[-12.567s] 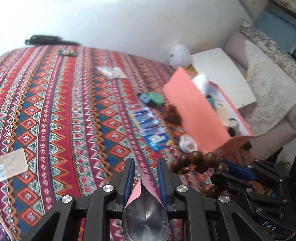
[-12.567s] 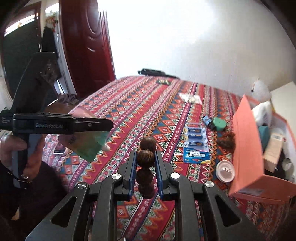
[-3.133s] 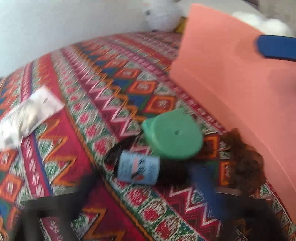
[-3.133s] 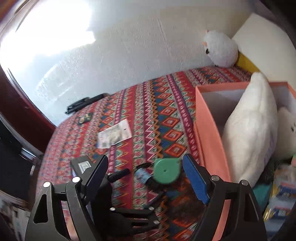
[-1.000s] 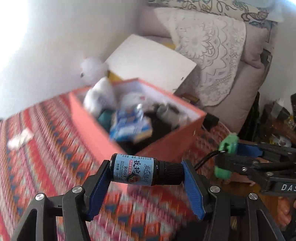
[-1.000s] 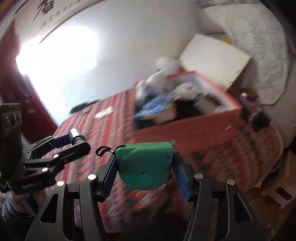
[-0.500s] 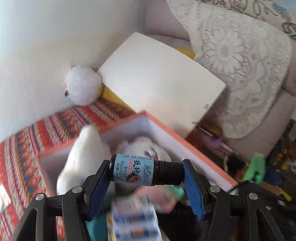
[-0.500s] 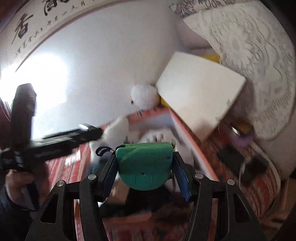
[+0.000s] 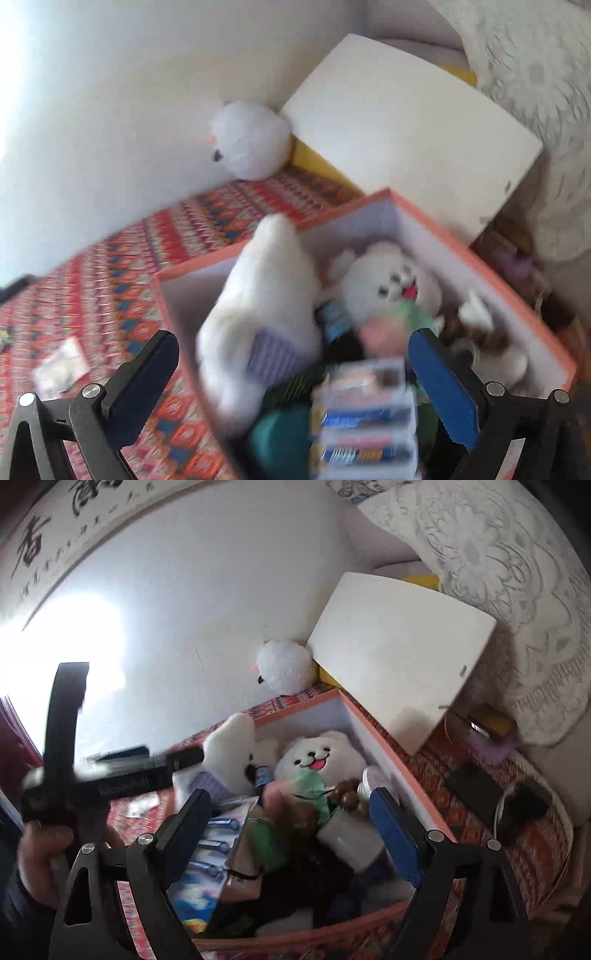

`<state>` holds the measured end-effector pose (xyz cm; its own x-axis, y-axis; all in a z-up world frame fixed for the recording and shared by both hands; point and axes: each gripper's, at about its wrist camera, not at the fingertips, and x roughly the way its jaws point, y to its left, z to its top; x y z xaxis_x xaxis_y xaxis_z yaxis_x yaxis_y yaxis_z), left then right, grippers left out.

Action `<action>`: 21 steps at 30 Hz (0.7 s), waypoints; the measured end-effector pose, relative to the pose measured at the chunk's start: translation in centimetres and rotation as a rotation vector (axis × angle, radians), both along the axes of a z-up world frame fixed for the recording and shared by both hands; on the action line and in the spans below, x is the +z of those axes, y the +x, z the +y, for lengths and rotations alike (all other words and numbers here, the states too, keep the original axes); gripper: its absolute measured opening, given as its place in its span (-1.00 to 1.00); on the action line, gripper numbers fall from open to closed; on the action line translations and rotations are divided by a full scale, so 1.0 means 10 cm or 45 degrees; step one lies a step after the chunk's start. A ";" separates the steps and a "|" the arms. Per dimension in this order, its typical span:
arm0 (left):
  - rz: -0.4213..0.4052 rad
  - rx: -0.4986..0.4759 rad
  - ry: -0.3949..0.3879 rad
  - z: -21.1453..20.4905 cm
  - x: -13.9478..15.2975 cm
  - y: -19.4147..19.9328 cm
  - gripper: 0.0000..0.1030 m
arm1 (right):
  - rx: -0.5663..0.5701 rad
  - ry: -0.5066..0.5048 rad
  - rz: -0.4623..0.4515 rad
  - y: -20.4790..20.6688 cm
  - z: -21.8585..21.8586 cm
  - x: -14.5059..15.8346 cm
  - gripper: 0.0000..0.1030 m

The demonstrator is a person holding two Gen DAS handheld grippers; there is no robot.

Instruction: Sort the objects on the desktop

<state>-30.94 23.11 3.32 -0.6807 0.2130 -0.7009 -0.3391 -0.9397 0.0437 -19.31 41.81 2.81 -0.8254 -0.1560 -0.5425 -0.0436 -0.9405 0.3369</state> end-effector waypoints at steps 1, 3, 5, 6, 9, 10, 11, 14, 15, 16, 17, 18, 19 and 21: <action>0.006 -0.005 0.006 -0.04 0.03 0.14 0.99 | -0.007 -0.008 0.007 0.09 -0.01 0.05 0.74; 0.010 -0.008 0.039 -0.16 0.09 0.42 0.99 | -0.012 0.000 0.022 0.27 -0.03 0.13 0.75; 0.017 -0.005 0.068 -0.27 0.15 0.70 0.99 | -0.014 0.026 0.033 0.51 -0.11 0.22 0.76; 0.026 0.007 0.079 -0.32 0.18 0.84 0.99 | -0.010 0.039 0.038 0.62 -0.16 0.25 0.77; 0.081 0.056 0.083 -0.49 0.27 1.33 0.99 | 0.002 0.096 0.046 1.00 -0.34 0.32 0.78; 0.096 0.074 0.084 -0.54 0.28 1.48 0.99 | 0.002 0.122 0.048 1.16 -0.44 0.33 0.78; 0.103 0.090 0.092 -0.60 0.29 1.62 0.99 | 0.004 0.142 0.048 1.28 -0.51 0.33 0.78; 0.100 0.132 0.139 -0.78 0.27 2.06 0.99 | -0.019 0.171 0.044 1.68 -0.69 0.32 0.78; 0.098 0.143 0.150 -0.84 0.26 2.20 0.99 | -0.038 0.176 0.038 1.81 -0.73 0.31 0.78; 0.097 0.152 0.158 -0.89 0.25 2.34 0.99 | -0.051 0.185 0.026 1.92 -0.77 0.29 0.79; 0.094 0.158 0.159 -0.93 0.24 2.47 0.99 | -0.062 0.192 0.013 2.03 -0.81 0.26 0.79; 0.091 0.161 0.153 -0.97 0.22 2.60 0.99 | -0.066 0.194 -0.004 2.13 -0.85 0.23 0.79; 0.087 0.169 0.144 -1.01 0.20 2.71 0.99 | -0.071 0.194 -0.021 2.25 -0.90 0.20 0.79; 0.084 0.185 0.126 -1.08 0.16 2.92 0.99 | -0.072 0.208 -0.043 2.40 -0.98 0.15 0.79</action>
<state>-1.78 12.26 4.96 -0.7529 0.1751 -0.6345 -0.1992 -0.9794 -0.0339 4.71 31.97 4.34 -0.8112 -0.0176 -0.5845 -0.1066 -0.9784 0.1774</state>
